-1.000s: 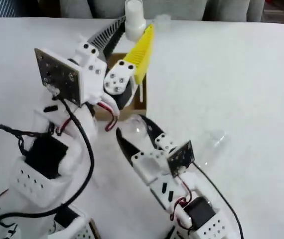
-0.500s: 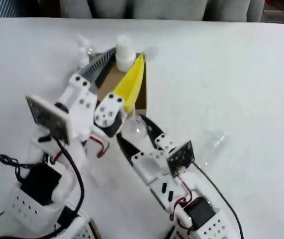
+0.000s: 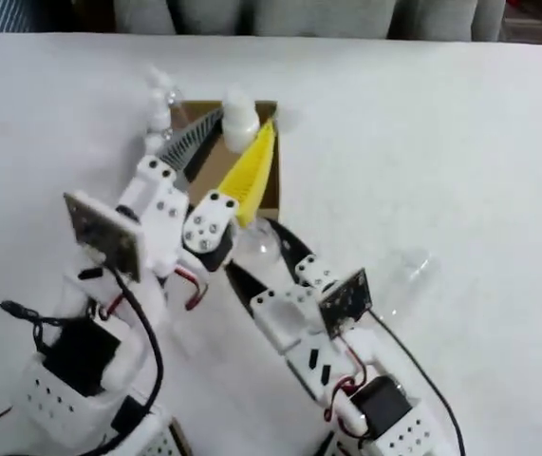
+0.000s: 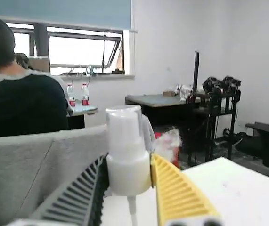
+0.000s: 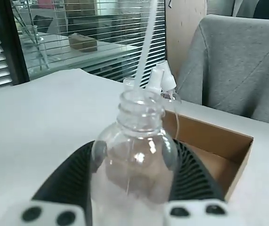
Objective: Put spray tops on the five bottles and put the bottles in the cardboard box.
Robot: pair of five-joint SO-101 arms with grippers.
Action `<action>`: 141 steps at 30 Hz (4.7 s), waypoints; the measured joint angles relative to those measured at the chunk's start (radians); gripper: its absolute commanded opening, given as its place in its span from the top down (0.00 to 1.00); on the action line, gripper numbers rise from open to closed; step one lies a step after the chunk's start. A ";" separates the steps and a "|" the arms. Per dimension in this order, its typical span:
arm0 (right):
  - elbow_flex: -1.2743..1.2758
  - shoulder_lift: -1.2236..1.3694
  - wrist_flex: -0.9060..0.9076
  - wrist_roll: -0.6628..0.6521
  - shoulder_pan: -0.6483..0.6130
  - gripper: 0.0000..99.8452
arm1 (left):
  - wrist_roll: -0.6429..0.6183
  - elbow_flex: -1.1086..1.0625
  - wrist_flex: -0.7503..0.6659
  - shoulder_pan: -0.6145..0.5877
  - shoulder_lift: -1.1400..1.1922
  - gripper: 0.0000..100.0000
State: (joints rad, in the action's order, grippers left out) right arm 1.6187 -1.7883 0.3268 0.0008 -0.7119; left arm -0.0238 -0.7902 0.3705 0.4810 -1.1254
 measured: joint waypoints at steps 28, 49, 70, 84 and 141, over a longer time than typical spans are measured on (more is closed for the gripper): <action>0.000 0.000 0.000 -0.002 -0.003 0.98 | -0.002 -0.345 0.100 0.126 -0.305 0.98; 0.002 0.000 0.000 -0.002 -0.002 0.98 | 0.000 -0.390 0.118 0.077 -0.318 0.79; 0.002 0.000 0.000 -0.002 0.020 0.98 | -0.023 -0.305 0.410 0.084 -0.689 0.80; 0.002 0.000 -0.028 -0.002 0.175 0.99 | -0.017 -0.313 0.566 -0.003 -0.692 0.98; -0.364 0.577 -0.221 0.060 0.238 0.99 | -0.015 -0.809 0.468 -0.402 -0.686 0.98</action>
State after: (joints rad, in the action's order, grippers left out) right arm 1.2551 -1.2114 0.1059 0.0606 -0.4741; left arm -0.0391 -1.5988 0.8385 0.0790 -1.8113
